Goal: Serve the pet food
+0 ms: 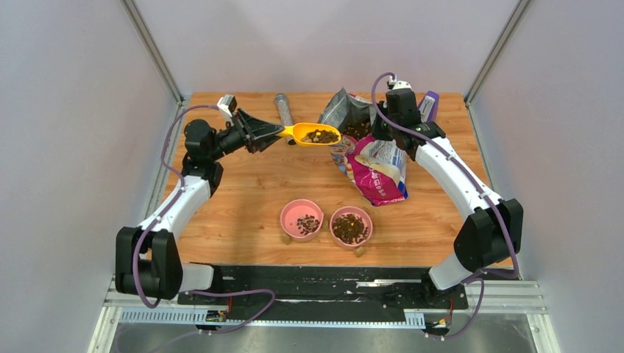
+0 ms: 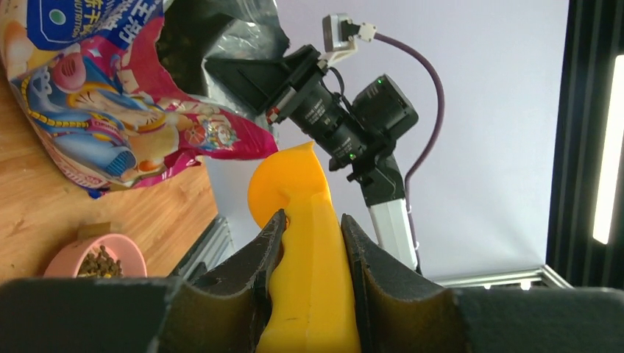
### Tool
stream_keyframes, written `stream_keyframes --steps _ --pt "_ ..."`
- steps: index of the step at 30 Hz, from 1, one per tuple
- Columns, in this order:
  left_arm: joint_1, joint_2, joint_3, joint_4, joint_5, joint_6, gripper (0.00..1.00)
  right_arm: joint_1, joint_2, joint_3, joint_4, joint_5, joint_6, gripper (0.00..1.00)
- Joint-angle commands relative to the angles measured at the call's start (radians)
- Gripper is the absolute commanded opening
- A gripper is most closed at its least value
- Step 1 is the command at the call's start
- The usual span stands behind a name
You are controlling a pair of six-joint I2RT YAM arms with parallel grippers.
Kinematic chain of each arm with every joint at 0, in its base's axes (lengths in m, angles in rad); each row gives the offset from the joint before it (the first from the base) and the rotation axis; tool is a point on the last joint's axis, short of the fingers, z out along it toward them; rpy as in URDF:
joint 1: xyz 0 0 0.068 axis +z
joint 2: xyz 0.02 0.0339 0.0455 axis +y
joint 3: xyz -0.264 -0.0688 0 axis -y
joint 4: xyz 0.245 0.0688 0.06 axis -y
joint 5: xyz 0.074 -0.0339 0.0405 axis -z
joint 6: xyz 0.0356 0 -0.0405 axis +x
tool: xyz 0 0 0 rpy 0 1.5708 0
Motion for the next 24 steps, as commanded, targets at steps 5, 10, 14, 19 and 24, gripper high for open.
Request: stream_keyframes --steps 5,10,14,19,24 --pt "0.051 -0.207 -0.041 -0.283 0.094 0.219 0.0 -0.024 -0.005 0.028 -0.031 0.001 -0.04 0.0" --pt "0.058 -0.271 -0.056 -0.447 0.121 0.342 0.0 -0.023 -0.003 0.024 -0.032 0.001 -0.041 0.0" --pt "0.069 -0.301 -0.103 -0.472 0.159 0.377 0.0 -0.023 -0.001 0.024 -0.031 -0.006 -0.044 0.0" --pt "0.1 -0.326 -0.205 -0.474 0.193 0.404 0.0 -0.023 -0.005 0.02 -0.031 0.001 -0.05 0.0" --pt "0.153 -0.328 -0.275 -0.496 0.214 0.452 0.0 -0.023 -0.009 0.015 -0.031 0.008 -0.052 0.0"
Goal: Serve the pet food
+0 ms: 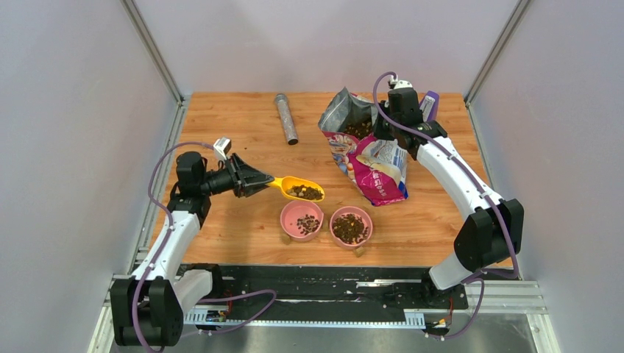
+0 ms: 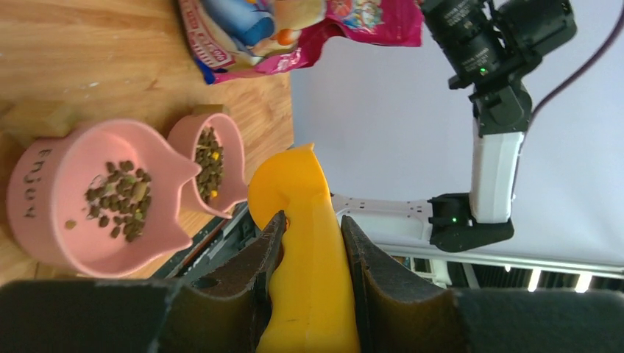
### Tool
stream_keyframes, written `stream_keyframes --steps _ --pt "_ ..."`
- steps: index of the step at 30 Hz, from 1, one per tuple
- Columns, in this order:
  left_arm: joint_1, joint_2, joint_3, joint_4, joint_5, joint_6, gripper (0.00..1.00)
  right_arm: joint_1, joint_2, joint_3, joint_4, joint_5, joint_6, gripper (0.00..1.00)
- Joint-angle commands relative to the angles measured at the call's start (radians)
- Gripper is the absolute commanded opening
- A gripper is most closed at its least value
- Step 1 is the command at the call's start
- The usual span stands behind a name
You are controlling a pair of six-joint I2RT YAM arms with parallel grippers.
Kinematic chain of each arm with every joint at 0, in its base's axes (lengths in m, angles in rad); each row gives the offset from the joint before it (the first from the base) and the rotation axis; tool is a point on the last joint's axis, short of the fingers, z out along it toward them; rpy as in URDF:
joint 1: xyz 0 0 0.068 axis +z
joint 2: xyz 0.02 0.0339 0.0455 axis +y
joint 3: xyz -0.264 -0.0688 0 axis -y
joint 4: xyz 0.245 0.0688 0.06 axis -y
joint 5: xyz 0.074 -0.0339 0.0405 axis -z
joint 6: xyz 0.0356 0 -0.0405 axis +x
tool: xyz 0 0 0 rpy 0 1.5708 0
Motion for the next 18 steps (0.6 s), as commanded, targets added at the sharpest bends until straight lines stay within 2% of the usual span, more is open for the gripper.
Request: stream_keyframes --steps 1,10,18 --pt "0.052 -0.018 -0.033 -0.04 0.045 0.104 0.0 -0.01 -0.009 0.015 -0.025 0.023 -0.037 0.0" --pt "0.057 0.017 0.001 -0.408 -0.064 0.425 0.0 -0.011 -0.001 0.028 -0.023 0.033 -0.043 0.0" --pt "0.057 0.046 0.04 -0.52 -0.168 0.53 0.0 -0.011 -0.003 0.02 -0.025 0.041 -0.046 0.0"
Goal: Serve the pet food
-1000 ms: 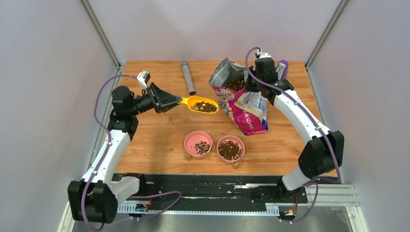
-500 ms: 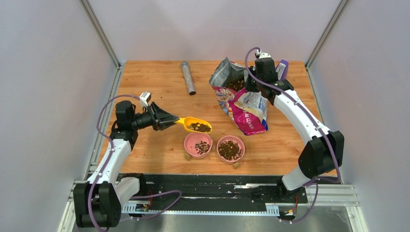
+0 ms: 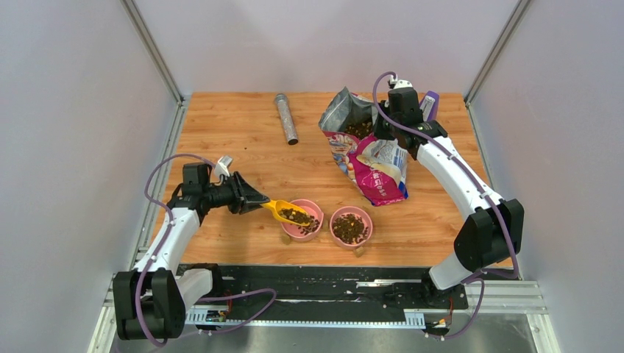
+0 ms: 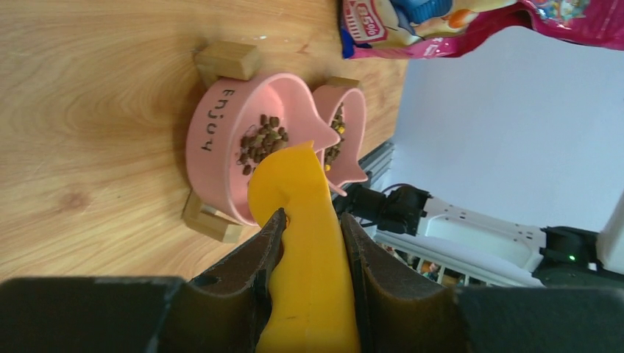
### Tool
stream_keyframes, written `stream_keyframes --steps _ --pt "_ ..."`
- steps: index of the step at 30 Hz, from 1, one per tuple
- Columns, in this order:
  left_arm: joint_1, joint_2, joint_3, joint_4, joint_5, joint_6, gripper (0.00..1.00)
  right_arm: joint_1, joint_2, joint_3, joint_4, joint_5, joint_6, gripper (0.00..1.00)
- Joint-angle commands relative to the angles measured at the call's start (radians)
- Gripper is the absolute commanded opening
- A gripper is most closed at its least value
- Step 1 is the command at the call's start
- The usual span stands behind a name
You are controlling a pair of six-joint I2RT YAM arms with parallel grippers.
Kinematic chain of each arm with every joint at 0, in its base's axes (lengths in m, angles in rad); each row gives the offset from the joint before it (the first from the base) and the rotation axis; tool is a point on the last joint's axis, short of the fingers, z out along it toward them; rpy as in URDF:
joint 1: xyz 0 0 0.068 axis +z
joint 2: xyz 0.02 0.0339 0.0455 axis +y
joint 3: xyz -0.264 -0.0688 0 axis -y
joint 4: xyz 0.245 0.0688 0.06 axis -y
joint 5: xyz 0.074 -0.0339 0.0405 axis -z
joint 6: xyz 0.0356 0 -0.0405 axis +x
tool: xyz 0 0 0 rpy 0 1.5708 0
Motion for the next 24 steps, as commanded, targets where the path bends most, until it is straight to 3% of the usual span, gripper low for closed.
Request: stream_keyframes --steps 1,16,24 --pt "0.005 0.009 0.073 -0.083 -0.066 0.108 0.0 -0.011 -0.002 0.015 -0.02 0.038 -0.036 0.0" --pt "-0.008 0.023 0.282 -0.291 -0.199 0.279 0.0 -0.028 0.004 0.017 -0.021 0.038 -0.032 0.0" --pt "-0.156 0.064 0.385 -0.376 -0.313 0.379 0.0 -0.035 0.002 0.016 -0.021 0.037 -0.031 0.0"
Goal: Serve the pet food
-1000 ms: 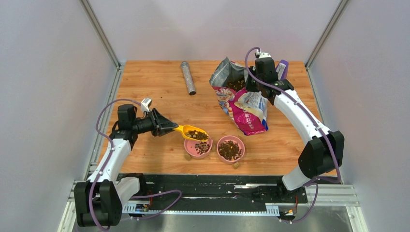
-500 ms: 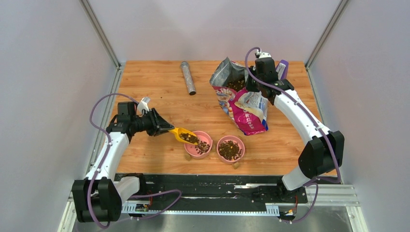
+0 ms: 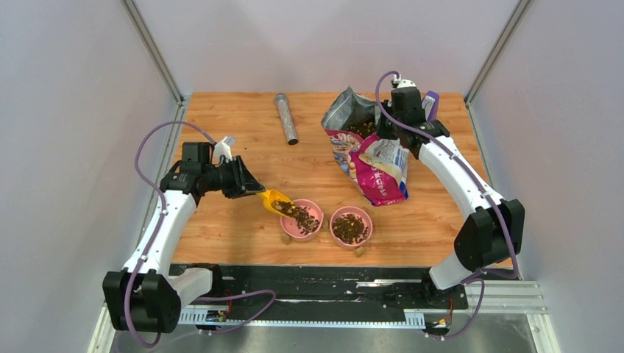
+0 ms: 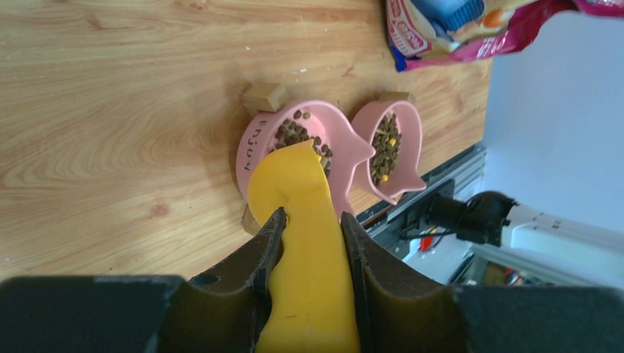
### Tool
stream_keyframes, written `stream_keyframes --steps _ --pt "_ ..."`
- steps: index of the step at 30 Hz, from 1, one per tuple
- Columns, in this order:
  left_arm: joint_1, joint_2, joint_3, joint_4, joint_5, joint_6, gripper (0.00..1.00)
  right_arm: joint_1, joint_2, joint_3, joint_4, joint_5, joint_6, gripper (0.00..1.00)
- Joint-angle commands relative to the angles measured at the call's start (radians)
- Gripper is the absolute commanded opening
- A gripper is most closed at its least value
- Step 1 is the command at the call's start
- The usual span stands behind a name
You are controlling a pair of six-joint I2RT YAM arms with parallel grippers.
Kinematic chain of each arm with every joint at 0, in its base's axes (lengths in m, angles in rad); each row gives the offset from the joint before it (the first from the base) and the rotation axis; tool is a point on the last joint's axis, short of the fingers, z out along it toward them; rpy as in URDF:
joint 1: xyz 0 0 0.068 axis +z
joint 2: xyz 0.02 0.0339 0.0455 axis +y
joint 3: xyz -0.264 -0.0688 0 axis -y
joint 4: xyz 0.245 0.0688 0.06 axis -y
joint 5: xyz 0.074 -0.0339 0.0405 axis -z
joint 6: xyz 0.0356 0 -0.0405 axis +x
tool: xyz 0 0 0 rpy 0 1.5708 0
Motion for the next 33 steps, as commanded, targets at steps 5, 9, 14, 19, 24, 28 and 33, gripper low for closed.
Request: stream_keyframes --steps 5,9,14,19,24,28,33 --pt "-0.127 0.025 0.124 -0.068 -0.157 0.107 0.0 -0.017 -0.001 0.014 -0.016 0.034 -0.027 0.0" --pt "-0.132 0.015 0.156 -0.086 -0.214 0.139 0.0 -0.02 -0.001 0.018 -0.015 0.029 -0.027 0.0" --pt "-0.132 0.009 0.187 -0.101 -0.236 0.171 0.0 -0.021 -0.002 0.021 -0.016 0.024 -0.025 0.0" --pt "-0.132 0.007 0.219 -0.102 -0.253 0.166 0.0 -0.021 -0.002 0.02 -0.016 0.021 -0.024 0.0" --pt "-0.132 0.013 0.228 -0.086 -0.292 0.124 0.0 -0.023 -0.005 0.019 -0.016 0.015 -0.022 0.0" --pt "-0.123 0.025 0.221 -0.064 -0.341 0.066 0.0 -0.021 -0.008 0.019 -0.016 0.012 -0.021 0.0" --pt "-0.029 0.038 0.176 0.036 -0.322 -0.102 0.0 -0.022 -0.014 0.015 -0.016 0.008 -0.018 0.0"
